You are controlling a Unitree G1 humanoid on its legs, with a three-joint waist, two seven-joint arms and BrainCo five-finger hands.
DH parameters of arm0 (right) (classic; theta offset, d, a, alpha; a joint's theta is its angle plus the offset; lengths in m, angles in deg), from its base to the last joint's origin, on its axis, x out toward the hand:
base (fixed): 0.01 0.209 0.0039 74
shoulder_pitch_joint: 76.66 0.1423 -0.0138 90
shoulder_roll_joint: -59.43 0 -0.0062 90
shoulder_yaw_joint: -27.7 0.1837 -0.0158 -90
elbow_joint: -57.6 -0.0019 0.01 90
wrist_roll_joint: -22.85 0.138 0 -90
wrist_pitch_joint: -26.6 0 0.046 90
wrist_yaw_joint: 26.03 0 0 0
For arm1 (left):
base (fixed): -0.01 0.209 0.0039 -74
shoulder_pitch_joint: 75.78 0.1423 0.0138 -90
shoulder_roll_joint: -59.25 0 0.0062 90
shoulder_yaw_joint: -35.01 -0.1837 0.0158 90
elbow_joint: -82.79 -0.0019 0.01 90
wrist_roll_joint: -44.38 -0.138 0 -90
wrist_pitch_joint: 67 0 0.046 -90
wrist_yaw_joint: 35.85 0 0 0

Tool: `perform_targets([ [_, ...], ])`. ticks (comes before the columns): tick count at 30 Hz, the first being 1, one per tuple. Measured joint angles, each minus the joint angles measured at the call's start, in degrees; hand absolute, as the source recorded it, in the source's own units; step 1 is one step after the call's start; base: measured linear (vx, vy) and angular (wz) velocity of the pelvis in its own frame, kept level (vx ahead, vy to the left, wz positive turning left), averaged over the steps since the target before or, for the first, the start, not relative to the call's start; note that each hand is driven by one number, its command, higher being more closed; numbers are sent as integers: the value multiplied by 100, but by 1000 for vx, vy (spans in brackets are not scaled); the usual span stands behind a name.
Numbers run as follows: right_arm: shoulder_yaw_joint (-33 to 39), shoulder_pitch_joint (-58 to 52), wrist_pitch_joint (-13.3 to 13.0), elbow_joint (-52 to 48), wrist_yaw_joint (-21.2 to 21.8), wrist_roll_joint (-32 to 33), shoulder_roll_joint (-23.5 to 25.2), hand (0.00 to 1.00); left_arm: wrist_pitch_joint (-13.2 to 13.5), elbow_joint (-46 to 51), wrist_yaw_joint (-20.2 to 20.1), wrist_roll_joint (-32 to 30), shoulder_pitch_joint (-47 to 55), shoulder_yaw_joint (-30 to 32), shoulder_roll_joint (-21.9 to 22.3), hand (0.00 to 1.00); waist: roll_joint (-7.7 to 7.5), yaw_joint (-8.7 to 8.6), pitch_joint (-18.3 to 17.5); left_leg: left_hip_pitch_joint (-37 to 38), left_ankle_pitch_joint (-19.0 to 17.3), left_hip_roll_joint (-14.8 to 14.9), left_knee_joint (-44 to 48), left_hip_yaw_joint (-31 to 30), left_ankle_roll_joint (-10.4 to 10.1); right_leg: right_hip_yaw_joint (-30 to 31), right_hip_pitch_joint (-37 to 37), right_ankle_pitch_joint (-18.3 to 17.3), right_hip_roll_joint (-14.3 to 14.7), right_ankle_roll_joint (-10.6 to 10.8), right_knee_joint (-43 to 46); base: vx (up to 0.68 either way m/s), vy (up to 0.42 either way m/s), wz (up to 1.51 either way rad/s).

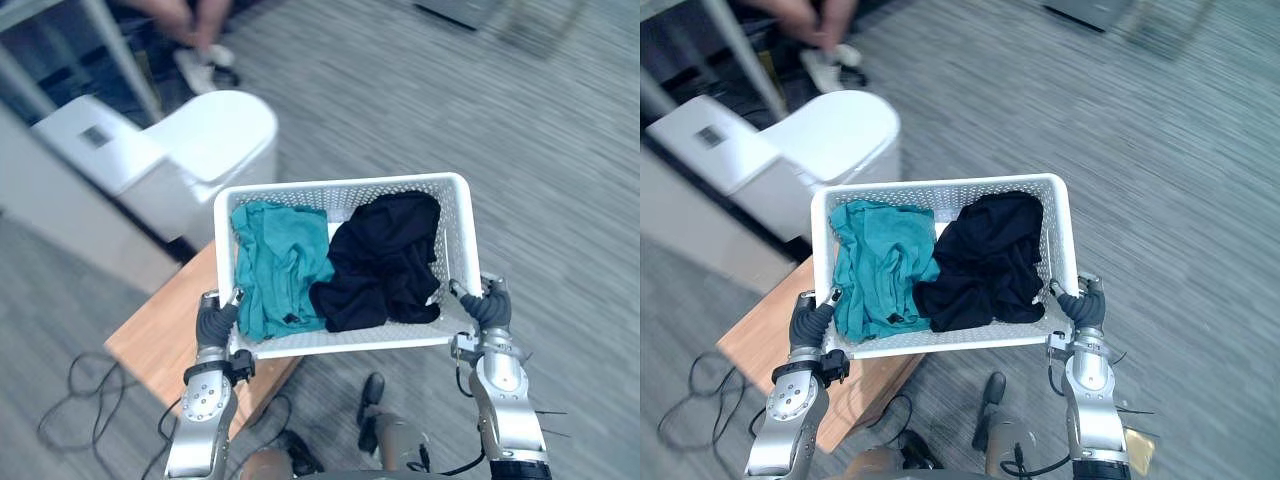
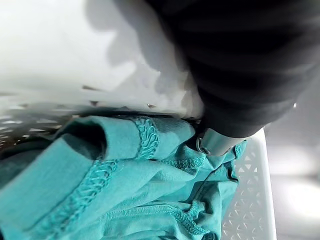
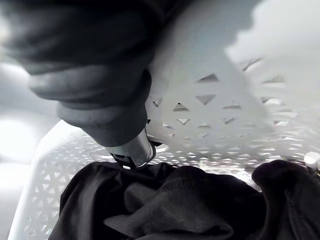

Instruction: Pick up the laundry basket with both hands and put the clothes into the washing machine.

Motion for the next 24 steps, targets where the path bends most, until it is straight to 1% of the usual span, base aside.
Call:
perform_targets([
  [1, -34, 4, -5, 105, 11, -28, -7, 100, 1, -65, 1, -2, 41, 17, 12, 100, 13, -8, -8, 129, -174, 165, 370, 209, -176, 381, -17, 163, 165, 168, 69, 161, -185, -165],
  [2, -83, 13, -5, 239, 23, -33, -67, 100, 2, -232, 8, 8, 66, 21, 52, 100, 102, 30, -32, 158, -341, 573, 1045, 201, -90, 747, -30, 67, 415, 131, 148, 180, -192, -169],
  [3, -119, 24, -4, 328, 33, -32, -120, 100, 2, -311, 10, 15, 84, 19, 68, 100, 124, 54, -47, 138, -387, 786, 1485, 153, 5, 935, -28, 24, 545, 99, 167, 181, -171, -164],
  [4, -202, 29, -3, 394, 36, -32, -232, 100, 2, -385, 19, 21, 156, 15, 110, 100, 205, 81, -94, 18, -387, 1168, 2242, -71, 195, 1170, -18, -92, 719, 84, 189, 176, -160, -162],
  [5, -292, 27, -1, 420, 37, -32, -366, 100, 3, -457, 52, 73, 262, 11, 191, 100, 353, 110, -138, -411, -131, 1627, 3368, -785, 1028, 1474, 19, -190, 1063, -22, 241, 188, -173, -180],
  [6, -322, 28, 7, 421, 39, -34, -440, 100, 5, -466, 96, 136, 355, 10, 233, 100, 413, 157, -130, -727, 221, 1721, 4010, -1544, 1369, 1722, 100, -243, 1245, -90, 264, 259, -96, -205],
  [7, -338, 28, 9, 431, 49, -37, -549, 100, 10, -488, 110, 172, 448, -5, 355, 100, 488, 277, -133, -1107, 37, 1294, 4337, -2793, 752, 2087, 207, -325, 1438, -136, 264, 243, -7, -191],
  [8, -340, 29, 10, 452, 49, -40, -591, 100, 14, -514, 115, 174, 460, -4, 413, 100, 484, 382, -130, -1359, -191, 870, 4331, -3416, 458, 2343, 292, -371, 1509, -203, 253, 246, 55, -175],
  [9, -367, 39, 10, 480, 50, -44, -624, 100, 18, -581, 115, 178, 458, -4, 417, 100, 468, 437, -121, -1578, -335, 472, 4197, -3877, 359, 2520, 424, -381, 1518, -220, 179, 268, 77, -150],
  [10, -443, 37, 20, 507, 54, -78, -667, 100, 21, -593, 126, 182, 541, 10, 429, 100, 450, 543, -115, -1798, -451, 41, 3799, -4223, 287, 2821, 629, -386, 1517, -226, 66, 264, 79, -134],
  [11, -508, 38, 24, 507, 59, -86, -671, 100, 37, -557, 151, 187, 637, 23, 469, 100, 453, 612, -116, -1964, -479, -158, 3445, -4346, 218, 3028, 802, -401, 1515, -202, -49, 372, 141, -153],
  [12, -646, 42, 24, 506, 83, -85, -701, 100, 115, -460, 191, 187, 838, 54, 479, 100, 466, 745, -123, -2213, -389, -356, 2730, -4481, 46, 3273, 1070, -423, 1492, -164, -263, 265, 132, -118],
  [13, -717, 44, 24, 500, 88, -83, -726, 100, 123, -373, 204, 186, 926, 57, 503, 100, 471, 799, -128, -2292, -291, -394, 2334, -4518, -118, 3349, 1174, -427, 1487, -158, -373, 269, 146, -107],
  [14, -767, 47, 23, 493, 101, -82, -737, 100, 126, -280, 224, 186, 1030, 66, 530, 100, 502, 850, -150, -2359, -123, -379, 1716, -4522, -388, 3391, 1316, -428, 1487, -156, -564, 234, 149, -63],
  [15, -792, 56, 22, 492, 108, -83, -751, 100, 130, -233, 227, 187, 1097, 68, 539, 100, 558, 870, -184, -2383, -6, -350, 1261, -4500, -538, 3394, 1408, -430, 1497, -154, -720, 348, 196, -68],
  [16, -838, 60, 22, 499, 112, -81, -770, 100, 131, -182, 228, 186, 1166, 96, 575, 100, 602, 933, -225, -2391, 483, -273, 823, -4337, -505, 3494, 1623, -440, 1513, -136, -1014, 516, 254, -68],
  [17, -882, 80, 22, 498, 111, -84, -758, 100, 131, -179, 230, 186, 1187, 139, 580, 100, 532, 1019, -269, -2341, 675, -296, 822, -4166, -300, 3658, 1723, -530, 1419, -4, -1032, 477, 223, -57],
  [18, -902, 98, 22, 499, 112, -85, -760, 100, 131, -179, 220, 185, 1187, 165, 588, 100, 490, 1003, -275, -2349, 705, -355, 865, -4153, -212, 3667, 1714, -609, 1355, 110, -944, 392, 188, -25],
  [19, -909, 83, 22, 542, 109, -86, -743, 100, 130, -184, 214, 183, 1208, 171, 597, 100, 391, 976, -307, -2209, 705, -503, 885, -4127, 177, 3596, 1589, -1040, 1184, 395, -407, 498, 247, -6],
  [20, -896, 93, 19, 680, 111, -125, -713, 100, 125, -239, 198, 179, 1222, 145, 565, 100, 275, 972, -326, -2017, 621, -611, 937, -3988, 625, 3501, 1125, -1569, 1003, 914, 1017, 412, 200, -1],
  [21, -875, 100, 20, 762, 114, -200, -688, 100, 115, -315, 191, 178, 1205, 124, 553, 100, 252, 948, -345, -1947, 513, -681, 1037, -3980, 745, 3491, 830, -1733, 903, 1211, 1846, 626, 274, 21],
  [22, -825, 85, 21, 914, 115, -328, -622, 100, 74, -438, 198, 181, 1203, 34, 473, 100, 218, 810, -354, -1704, 296, -860, 1133, -4036, 831, 3455, 429, -1667, 633, 1763, 3260, 420, 161, 50],
  [23, -799, 53, 21, 1075, 126, -398, -598, 100, -4, -449, 205, 166, 1220, -21, 376, 100, 128, 715, -338, -1310, 93, -1064, 1075, -4087, 914, 3306, 138, -1624, 283, 1722, 4327, 655, 216, 51],
  [24, -793, 37, 21, 1121, 130, -435, -574, 100, -35, -449, 215, 159, 1233, -44, 337, 100, 123, 704, -341, -1121, -7, -1115, 1035, -4100, 940, 3176, 33, -1644, 142, 1555, 4687, 574, 131, 25],
])
